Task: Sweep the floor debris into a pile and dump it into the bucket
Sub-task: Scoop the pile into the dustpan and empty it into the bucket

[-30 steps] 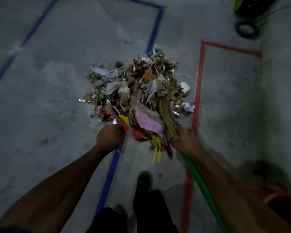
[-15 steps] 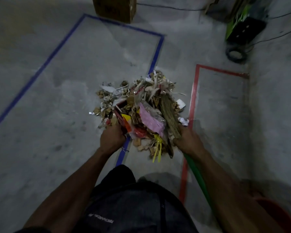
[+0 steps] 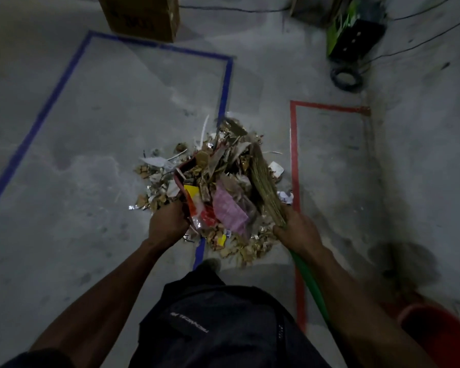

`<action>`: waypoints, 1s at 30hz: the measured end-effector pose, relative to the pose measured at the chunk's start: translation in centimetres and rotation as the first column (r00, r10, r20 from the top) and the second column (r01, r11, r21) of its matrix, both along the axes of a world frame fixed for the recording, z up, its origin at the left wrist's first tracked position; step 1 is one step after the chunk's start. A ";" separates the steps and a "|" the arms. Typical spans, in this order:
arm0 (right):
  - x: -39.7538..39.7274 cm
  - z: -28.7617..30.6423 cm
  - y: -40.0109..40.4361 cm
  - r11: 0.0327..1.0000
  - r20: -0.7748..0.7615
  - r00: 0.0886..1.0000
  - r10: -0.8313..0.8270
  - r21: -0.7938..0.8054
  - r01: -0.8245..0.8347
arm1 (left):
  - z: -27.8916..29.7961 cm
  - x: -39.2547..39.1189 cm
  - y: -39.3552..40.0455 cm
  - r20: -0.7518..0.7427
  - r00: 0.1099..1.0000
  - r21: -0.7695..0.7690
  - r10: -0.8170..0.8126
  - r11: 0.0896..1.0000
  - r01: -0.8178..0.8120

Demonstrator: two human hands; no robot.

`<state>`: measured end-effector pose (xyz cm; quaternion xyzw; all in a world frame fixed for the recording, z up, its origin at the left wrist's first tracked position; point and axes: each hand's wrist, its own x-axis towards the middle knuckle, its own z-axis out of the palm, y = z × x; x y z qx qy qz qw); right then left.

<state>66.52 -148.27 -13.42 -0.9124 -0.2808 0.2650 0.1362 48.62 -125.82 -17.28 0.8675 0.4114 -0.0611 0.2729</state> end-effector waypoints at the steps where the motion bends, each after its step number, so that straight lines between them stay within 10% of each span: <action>1: 0.1 0.2 0.7 1.000 0.015 1.000 -0.013 0.000 0.013 | 0.0 0.3 1.1 0.004 1.000 -0.009 -0.006 1.000 0.006; 30: -7.8 3.6 -6.7 0.859 0.253 0.830 -0.497 0.012 0.511 | 2.7 5.9 1.0 0.174 0.863 0.109 -0.474 0.880 0.462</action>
